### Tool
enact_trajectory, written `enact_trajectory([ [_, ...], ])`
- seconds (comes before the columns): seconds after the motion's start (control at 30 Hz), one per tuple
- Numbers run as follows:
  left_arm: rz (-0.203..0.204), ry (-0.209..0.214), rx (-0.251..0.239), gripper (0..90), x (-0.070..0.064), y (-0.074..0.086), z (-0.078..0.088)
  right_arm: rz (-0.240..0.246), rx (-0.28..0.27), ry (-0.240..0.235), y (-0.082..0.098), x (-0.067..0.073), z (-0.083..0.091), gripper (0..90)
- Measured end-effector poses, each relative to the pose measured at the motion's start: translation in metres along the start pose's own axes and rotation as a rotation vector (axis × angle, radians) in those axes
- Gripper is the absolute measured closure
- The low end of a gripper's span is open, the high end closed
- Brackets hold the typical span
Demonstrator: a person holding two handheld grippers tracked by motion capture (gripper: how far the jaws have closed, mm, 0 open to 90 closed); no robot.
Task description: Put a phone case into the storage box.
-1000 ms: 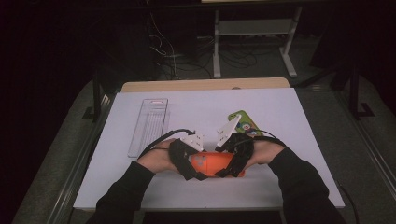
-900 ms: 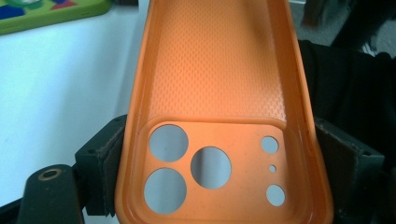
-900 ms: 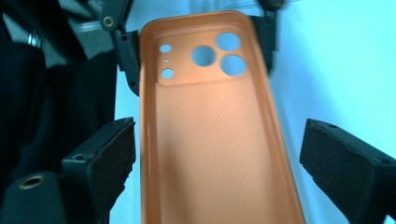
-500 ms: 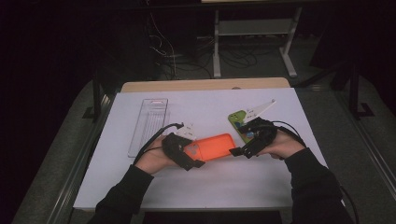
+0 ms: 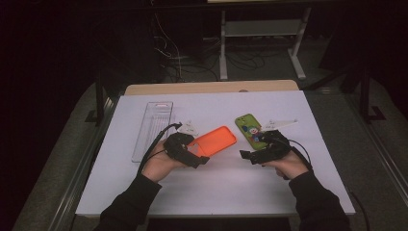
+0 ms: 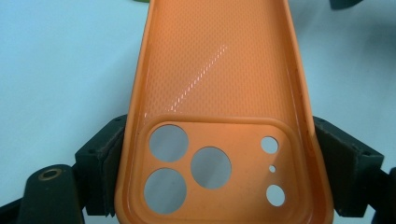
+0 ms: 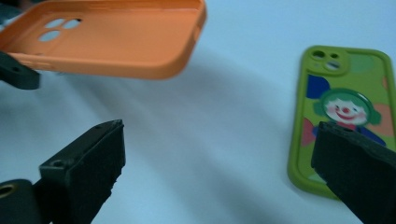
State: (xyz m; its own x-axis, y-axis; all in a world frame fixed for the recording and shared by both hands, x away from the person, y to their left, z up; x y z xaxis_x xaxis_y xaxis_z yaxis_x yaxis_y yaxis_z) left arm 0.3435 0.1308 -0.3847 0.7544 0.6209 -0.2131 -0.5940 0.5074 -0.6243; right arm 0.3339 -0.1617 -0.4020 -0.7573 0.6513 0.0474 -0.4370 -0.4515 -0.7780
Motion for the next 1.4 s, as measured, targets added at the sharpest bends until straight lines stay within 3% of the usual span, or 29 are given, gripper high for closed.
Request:
enact_trajectory([
  [0.17, 0.02, 0.003, 0.002, 16.2, -0.001, 0.0, -0.002, -0.023, -0.032, 0.037, 0.011, 0.005, -0.006, 3.6],
  [0.27, 0.018, 0.001, 0.006, 16.2, -0.002, 0.0, -0.003, -0.028, -0.042, 0.025, 0.012, 0.007, -0.012, 3.9],
  [0.5, 0.024, 0.001, 0.019, 16.2, -0.005, 0.0, -0.007, 0.018, -0.035, 0.017, 0.011, 0.015, -0.024, 4.4],
  [0.53, 0.052, 0.006, 0.0, 16.2, -0.007, 0.001, -0.009, 0.033, -0.031, 0.022, 0.01, 0.016, -0.025, 4.5],
  [0.57, 0.016, -0.001, 0.03, 16.2, -0.004, 0.0, -0.007, 0.043, -0.028, 0.029, 0.01, 0.018, -0.026, 4.9],
  [0.6, 0.042, 0.004, 0.01, 16.2, -0.007, 0.001, -0.009, 0.054, -0.028, 0.037, 0.01, 0.019, -0.027, 5.1],
  [0.63, 0.013, 0.0, 0.034, 16.2, -0.005, 0.0, -0.007, 0.061, -0.029, 0.036, 0.01, 0.021, -0.027, 5.1],
  [0.67, 0.016, 0.001, 0.035, 16.2, -0.006, 0.0, -0.008, 0.072, -0.03, 0.041, 0.01, 0.022, -0.028, 5.1],
  [0.73, 0.039, 0.006, 0.012, 16.2, -0.008, 0.0, -0.01, 0.117, -0.019, 0.056, 0.01, 0.026, -0.03, 5.1],
  [0.8, 0.016, 0.0, 0.03, 16.2, -0.007, 0.0, -0.01, 0.137, -0.019, 0.066, 0.01, 0.029, -0.031, 5.1],
  [1.1, 0.017, 0.004, 0.03, 16.2, -0.007, 0.0, -0.009, 0.326, 0.008, 0.155, 0.008, 0.039, -0.034, 5.0],
  [1.23, 0.037, 0.01, 0.016, 16.2, -0.008, 0.001, -0.01, 0.407, 0.019, 0.193, 0.007, 0.045, -0.035, 3.8],
  [1.3, 0.032, 0.009, 0.028, 16.2, -0.007, 0.001, -0.009, 0.452, 0.022, 0.219, 0.007, 0.046, -0.036, 3.7],
  [1.33, 0.0, 0.004, 0.048, 16.2, -0.005, 0.0, -0.008, 0.47, 0.026, 0.232, 0.007, 0.047, -0.036, 3.5],
  [1.4, 0.001, 0.005, 0.047, 16.2, -0.005, 0.0, -0.008, 0.508, 0.034, 0.255, 0.007, 0.048, -0.036, 3.1],
])
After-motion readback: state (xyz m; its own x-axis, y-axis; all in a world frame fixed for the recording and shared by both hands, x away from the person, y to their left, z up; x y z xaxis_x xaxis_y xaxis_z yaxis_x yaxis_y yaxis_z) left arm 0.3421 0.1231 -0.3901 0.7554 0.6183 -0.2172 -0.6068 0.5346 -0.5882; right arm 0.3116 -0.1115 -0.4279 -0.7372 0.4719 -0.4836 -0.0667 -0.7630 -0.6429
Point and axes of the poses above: each handheld gripper's, and its own axes: z roughly backward along the jaws, y roughly out of its underside, x roughly to its left, the point moved 1 cm from there along -z, roughly forward along the jaws, and after that the axes turned 12 degrees about z, right-handed, at the moved point
